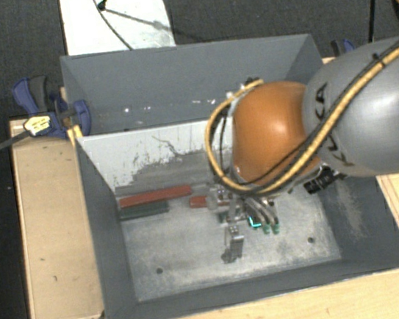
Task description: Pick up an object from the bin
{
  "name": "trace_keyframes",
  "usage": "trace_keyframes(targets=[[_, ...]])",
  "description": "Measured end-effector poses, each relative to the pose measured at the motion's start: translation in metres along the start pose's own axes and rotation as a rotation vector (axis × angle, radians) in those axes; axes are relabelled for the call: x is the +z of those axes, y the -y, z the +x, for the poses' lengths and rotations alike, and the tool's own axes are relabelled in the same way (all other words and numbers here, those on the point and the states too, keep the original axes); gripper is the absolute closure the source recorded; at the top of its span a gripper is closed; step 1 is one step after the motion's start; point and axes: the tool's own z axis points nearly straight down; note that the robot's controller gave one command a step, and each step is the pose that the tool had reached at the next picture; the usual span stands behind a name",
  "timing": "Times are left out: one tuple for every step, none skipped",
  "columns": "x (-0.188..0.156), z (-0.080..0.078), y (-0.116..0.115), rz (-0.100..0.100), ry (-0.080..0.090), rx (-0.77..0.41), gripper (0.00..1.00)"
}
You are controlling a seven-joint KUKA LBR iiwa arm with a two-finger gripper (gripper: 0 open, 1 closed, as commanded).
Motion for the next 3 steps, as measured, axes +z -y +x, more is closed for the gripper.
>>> trace_keyframes(targets=[[0.100,-0.065,0.039,0.001,0.007,0.063,0.00],[0.104,-0.092,0.054,0.000,0.011,0.075,0.00],[0.103,-0.091,0.053,-0.002,0.009,0.078,1.00]])
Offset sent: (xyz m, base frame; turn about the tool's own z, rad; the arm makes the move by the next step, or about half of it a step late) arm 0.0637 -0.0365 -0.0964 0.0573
